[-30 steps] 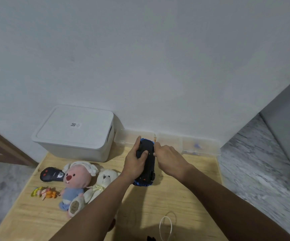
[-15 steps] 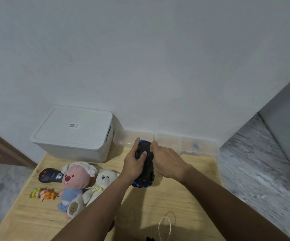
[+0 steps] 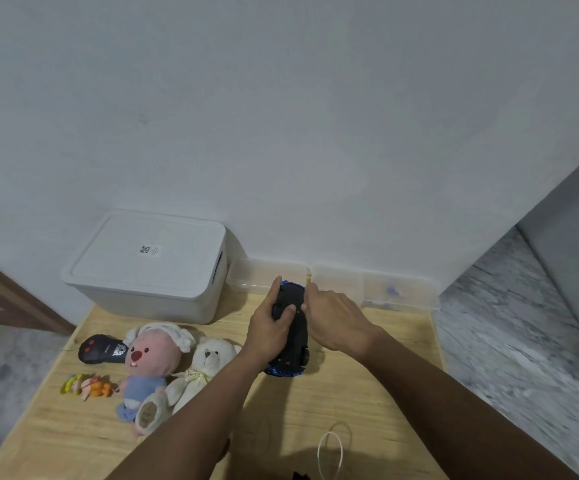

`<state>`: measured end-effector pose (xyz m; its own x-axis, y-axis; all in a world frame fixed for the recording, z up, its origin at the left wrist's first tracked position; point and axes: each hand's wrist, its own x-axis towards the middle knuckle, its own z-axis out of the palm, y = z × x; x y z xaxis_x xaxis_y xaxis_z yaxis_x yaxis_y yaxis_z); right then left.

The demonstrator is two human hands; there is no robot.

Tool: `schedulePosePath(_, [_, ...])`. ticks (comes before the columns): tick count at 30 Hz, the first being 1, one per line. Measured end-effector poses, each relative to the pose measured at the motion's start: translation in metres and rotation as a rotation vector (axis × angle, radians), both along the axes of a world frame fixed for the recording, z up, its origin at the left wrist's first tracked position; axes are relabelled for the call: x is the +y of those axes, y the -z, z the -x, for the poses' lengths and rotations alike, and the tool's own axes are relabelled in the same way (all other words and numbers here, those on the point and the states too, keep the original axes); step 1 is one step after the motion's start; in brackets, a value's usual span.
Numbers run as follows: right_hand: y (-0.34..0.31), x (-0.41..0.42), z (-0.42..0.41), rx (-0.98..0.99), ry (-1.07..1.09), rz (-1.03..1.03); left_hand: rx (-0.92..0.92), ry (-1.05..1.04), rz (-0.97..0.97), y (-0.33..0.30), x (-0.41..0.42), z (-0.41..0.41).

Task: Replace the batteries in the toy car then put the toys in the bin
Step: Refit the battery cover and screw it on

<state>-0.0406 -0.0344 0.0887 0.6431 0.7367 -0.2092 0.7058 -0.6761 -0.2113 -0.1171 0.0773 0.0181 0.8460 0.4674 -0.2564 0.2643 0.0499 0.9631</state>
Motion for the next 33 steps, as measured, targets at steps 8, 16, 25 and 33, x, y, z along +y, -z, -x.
schedulePosePath(8, [0.0003, -0.0045, 0.0010, 0.078, 0.000, -0.020, 0.006, -0.019, -0.025, -0.0008, 0.0017, 0.0005])
schedulePosePath(16, [0.0026, -0.0059, -0.0021, -0.071, -0.038, -0.042, 0.020, -0.015, -0.015, -0.0033, -0.0040, 0.0060])
schedulePosePath(25, [0.0061, -0.0085, -0.0034, -0.031, 0.088, 0.012, 0.011, -0.017, -0.035, -0.0059, -0.0025, 0.0030])
schedulePosePath(33, [0.0018, -0.0093, -0.0006, 0.190, 0.095, -0.065, 0.016, 0.002, -0.065, 0.0015, 0.0000, 0.0053])
